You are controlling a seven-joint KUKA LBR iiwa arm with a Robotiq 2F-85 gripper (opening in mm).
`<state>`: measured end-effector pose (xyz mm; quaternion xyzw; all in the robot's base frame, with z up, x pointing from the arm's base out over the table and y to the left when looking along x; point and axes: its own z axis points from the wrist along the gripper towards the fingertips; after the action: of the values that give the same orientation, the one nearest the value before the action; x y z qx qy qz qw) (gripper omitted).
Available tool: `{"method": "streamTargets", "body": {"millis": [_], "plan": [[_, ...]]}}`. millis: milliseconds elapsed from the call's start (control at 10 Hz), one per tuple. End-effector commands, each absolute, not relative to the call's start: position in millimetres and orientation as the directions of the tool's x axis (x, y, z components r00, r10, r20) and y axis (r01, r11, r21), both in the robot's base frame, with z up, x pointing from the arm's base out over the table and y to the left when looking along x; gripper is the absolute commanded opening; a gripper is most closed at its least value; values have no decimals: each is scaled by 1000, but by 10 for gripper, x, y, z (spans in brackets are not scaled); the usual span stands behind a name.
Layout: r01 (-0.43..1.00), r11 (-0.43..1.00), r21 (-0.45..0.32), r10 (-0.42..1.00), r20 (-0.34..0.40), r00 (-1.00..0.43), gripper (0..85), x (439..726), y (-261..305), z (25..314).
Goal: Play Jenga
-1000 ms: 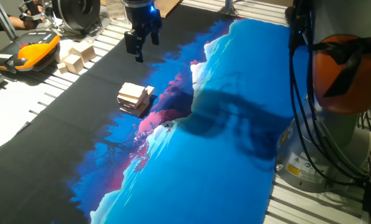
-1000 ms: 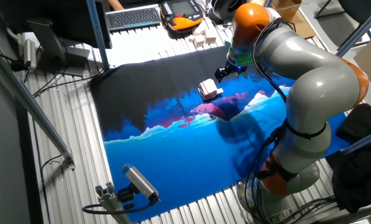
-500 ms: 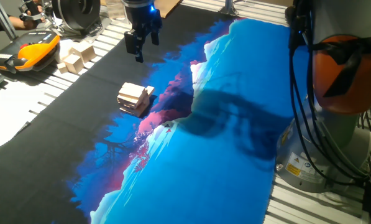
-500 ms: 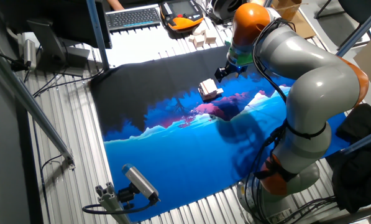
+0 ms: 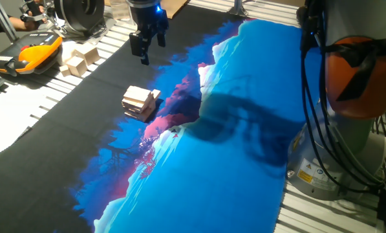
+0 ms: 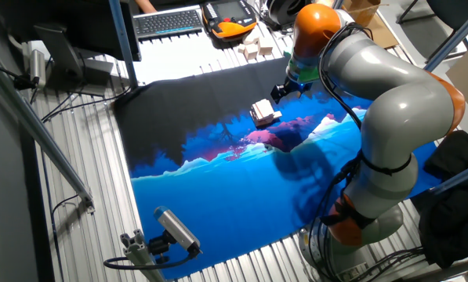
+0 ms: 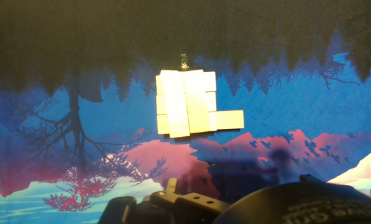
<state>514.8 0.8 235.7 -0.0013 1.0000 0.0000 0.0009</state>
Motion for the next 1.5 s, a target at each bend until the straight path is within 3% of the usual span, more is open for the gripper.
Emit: {"method": "streamTargets", "body": {"millis": [0,600,800,1200,1300,1400], "plan": [[190,982,-27,191,183,-964,0,5149,7,2358],[191,981,-27,193,181,-964,0,5148,7,2358],[235,972,-24,235,142,-961,0,5122,2,2363],[389,921,-33,390,95,-916,0,5113,-26,2370],[492,869,-48,495,86,-865,0,5111,-36,2372],[589,808,-11,588,86,-804,0,5114,-42,2380]]}}
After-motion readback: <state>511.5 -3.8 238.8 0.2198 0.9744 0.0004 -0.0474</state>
